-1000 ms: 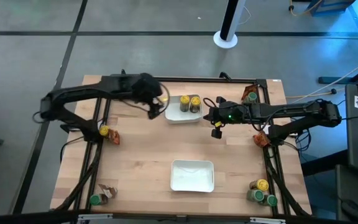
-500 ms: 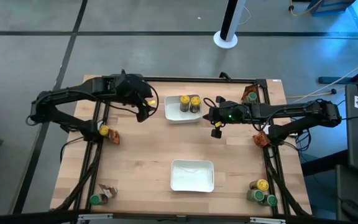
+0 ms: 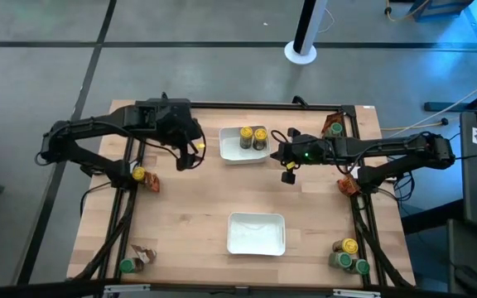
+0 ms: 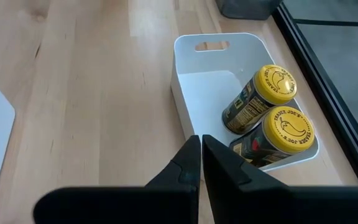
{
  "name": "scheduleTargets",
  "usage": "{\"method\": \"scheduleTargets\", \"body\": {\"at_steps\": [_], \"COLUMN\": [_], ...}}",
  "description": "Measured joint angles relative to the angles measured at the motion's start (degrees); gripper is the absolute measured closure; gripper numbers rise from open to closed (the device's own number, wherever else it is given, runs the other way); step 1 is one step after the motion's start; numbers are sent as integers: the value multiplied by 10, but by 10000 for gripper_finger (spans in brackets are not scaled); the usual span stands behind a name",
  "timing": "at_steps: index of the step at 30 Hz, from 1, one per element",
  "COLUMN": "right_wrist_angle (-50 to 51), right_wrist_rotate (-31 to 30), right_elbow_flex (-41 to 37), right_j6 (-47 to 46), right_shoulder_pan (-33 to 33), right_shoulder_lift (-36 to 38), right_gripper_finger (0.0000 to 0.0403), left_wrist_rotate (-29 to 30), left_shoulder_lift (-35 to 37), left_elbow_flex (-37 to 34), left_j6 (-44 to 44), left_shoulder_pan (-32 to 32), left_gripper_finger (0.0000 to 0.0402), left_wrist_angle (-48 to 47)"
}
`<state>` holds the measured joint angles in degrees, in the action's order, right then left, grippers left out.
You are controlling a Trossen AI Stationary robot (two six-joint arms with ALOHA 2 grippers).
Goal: Sort spices by type
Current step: Put the seasoning bottle into the top white bin
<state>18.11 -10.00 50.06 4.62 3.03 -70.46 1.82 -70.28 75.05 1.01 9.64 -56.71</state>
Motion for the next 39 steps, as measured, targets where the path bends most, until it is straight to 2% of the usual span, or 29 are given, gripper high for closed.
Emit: {"method": "scheduleTargets", "body": {"at_steps": [6,10,18,23,31,39], "right_wrist_angle": [-2,-3,-9,-16,-16,-16], "right_wrist_rotate": [-1,-1,-1,-1,0,1], "right_elbow_flex": [0,0,0,0,0,0], "right_j6": [2,2,2,2,-1,-9], "right_shoulder_pan": [0,0,0,0,0,0], "right_shoulder_lift": [0,0,0,0,0,0], "right_gripper_finger": [384,384,384,384,384,384], "left_wrist_rotate": [2,38,46,47,19,-8], "left_shoulder_lift": [-2,-4,-4,6,4,41], "left_elbow_flex": [0,-1,-7,-45,-157,-205], "left_j6": [35,71,188,210,217,188], "left_shoulder_pan": [-16,-19,-44,-58,-59,-59], "left_gripper_finger": [8,9,9,9,9,9], "left_wrist_angle": [-28,-132,-331,-335,-334,-333]}}
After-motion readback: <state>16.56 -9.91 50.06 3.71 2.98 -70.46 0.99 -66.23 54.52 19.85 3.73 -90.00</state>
